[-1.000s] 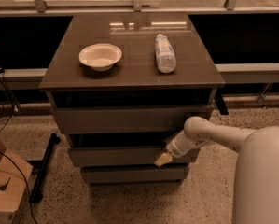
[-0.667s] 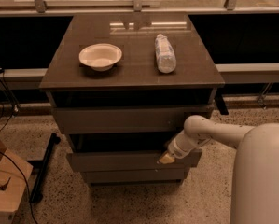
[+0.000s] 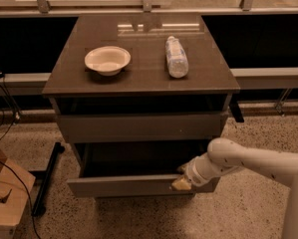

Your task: Open middle drawer

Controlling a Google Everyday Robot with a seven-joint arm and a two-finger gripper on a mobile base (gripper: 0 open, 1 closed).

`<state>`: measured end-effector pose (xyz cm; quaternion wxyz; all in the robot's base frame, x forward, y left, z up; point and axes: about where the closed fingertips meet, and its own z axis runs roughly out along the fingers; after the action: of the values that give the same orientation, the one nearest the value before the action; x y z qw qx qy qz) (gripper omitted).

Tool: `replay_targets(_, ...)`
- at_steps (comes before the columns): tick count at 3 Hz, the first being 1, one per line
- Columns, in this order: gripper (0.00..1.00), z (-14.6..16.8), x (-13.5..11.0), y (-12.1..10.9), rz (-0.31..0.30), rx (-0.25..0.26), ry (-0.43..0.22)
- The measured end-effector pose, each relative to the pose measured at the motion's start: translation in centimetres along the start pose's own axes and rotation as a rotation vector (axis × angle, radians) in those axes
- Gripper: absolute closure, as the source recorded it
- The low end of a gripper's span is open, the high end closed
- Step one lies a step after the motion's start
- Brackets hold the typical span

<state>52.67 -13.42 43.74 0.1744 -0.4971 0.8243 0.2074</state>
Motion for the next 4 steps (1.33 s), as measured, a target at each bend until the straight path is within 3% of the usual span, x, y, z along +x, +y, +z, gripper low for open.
replay_targets(1, 0.01, 0.1, 0.2, 0.4, 0.006, -0.007, 0.004)
replay_targets(2, 0.0, 0.3, 0.0, 0.5, -0.007, -0.01, 0.028)
replay_targets(3, 0.0, 0.8, 1.3, 3.4, -0.063, -0.082, 0.117)
replay_targets(4, 0.0, 1.5, 3.5, 6.9, -0.052, -0.166, 0.156)
